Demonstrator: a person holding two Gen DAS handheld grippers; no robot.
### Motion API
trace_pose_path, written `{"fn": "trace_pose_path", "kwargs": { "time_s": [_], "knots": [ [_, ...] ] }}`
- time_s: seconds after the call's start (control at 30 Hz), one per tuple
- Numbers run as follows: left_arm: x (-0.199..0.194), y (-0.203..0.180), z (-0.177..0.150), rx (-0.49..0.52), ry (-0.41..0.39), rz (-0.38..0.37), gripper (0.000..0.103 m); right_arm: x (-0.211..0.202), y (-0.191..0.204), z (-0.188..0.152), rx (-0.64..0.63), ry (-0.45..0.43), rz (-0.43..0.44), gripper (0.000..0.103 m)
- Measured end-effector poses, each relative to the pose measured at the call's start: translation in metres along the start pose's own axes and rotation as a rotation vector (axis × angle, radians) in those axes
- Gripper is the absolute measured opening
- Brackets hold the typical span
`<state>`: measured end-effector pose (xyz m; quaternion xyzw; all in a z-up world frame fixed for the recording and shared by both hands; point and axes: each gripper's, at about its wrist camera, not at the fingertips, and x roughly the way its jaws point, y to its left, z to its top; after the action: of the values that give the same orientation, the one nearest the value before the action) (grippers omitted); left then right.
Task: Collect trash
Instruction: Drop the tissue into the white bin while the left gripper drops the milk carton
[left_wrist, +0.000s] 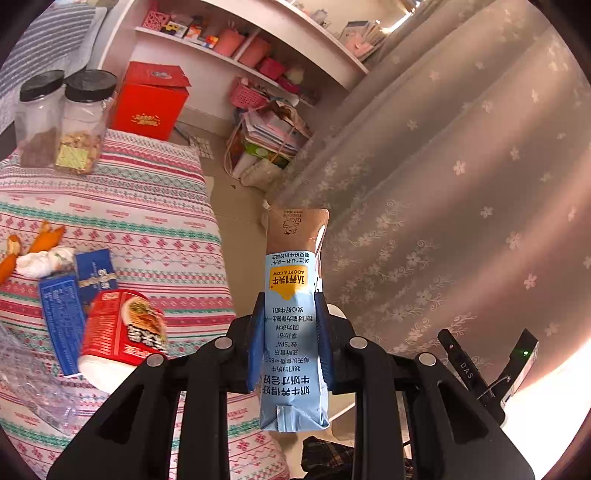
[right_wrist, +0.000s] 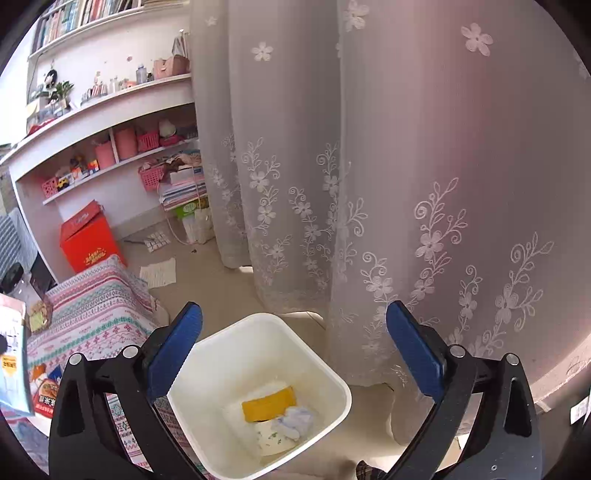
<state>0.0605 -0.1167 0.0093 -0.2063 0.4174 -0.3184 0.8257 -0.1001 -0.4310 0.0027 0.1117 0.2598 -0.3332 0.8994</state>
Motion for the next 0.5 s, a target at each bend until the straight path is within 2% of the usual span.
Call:
{"fn": "trace_pose_path", "kwargs": {
  "time_s": [0.2, 0.5],
  "knots": [
    [0.045, -0.039, -0.011, 0.041, 0.073, -0.038, 0.025, -0.001, -0.021, 0.007, 0.042, -0.005, 0.01, 0.096],
    [0.109, -0.086, -0.024, 0.09, 0.158, -0.058, 0.025, -0.004, -0.041, 0.013, 0.07, -0.016, 0.017, 0.096]
  ]
}}
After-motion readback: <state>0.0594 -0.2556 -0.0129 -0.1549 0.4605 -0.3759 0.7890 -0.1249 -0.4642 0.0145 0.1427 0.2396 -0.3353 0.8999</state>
